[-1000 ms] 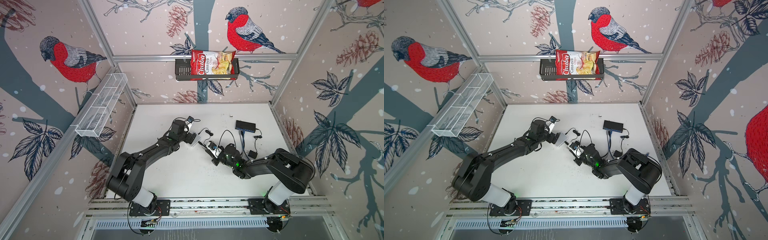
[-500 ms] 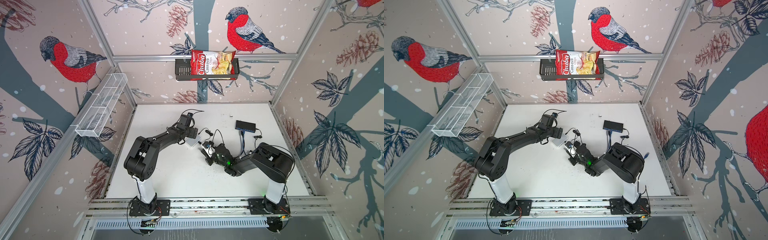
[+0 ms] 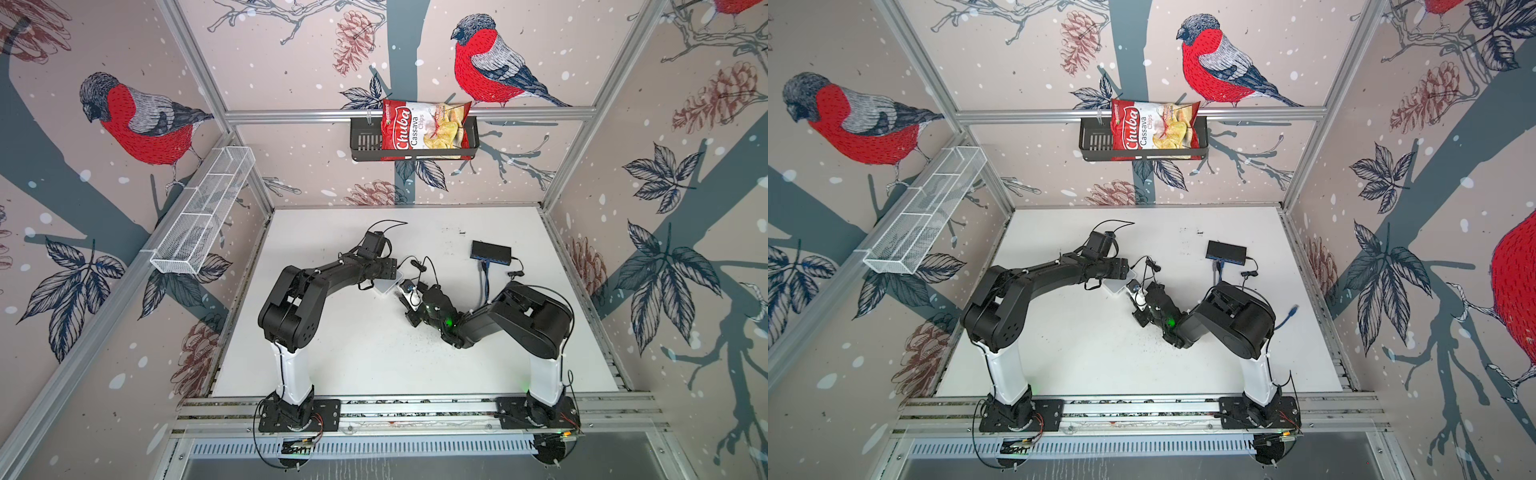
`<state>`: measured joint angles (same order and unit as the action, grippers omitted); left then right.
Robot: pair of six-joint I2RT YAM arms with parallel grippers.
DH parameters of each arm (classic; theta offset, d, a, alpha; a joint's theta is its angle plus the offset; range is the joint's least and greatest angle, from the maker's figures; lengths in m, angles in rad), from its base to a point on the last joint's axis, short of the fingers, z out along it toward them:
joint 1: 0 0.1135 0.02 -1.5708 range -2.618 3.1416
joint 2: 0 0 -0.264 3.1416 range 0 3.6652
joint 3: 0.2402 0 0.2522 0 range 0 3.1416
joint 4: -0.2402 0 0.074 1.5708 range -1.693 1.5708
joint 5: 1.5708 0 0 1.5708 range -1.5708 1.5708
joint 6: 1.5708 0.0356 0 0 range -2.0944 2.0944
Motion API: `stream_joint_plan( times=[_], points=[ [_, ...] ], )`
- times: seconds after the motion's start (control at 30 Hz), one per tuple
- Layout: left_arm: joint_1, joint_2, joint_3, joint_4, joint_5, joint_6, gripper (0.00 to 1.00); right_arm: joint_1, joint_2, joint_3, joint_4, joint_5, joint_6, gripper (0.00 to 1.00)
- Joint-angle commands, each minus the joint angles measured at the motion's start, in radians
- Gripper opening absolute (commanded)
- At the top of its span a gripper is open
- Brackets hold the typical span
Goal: Insert the plug into the switch port
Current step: 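Lower the grey plug to a router port with right while left withdraws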
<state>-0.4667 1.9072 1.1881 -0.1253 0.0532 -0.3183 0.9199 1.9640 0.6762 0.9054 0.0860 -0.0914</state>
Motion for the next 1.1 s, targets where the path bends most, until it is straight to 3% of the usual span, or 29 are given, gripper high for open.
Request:
stream_joint_plan(
  times=[0.0, 1.07],
  points=[
    [0.001, 0.006, -0.006, -0.003, 0.069, -0.036, 0.79, 0.0, 0.011, 0.011, 0.012, 0.05, 0.028, 0.09],
    [-0.019, -0.009, -0.056, 0.004, 0.067, -0.091, 0.75, -0.01, 0.051, 0.008, 0.15, -0.021, 0.019, 0.09]
  ],
)
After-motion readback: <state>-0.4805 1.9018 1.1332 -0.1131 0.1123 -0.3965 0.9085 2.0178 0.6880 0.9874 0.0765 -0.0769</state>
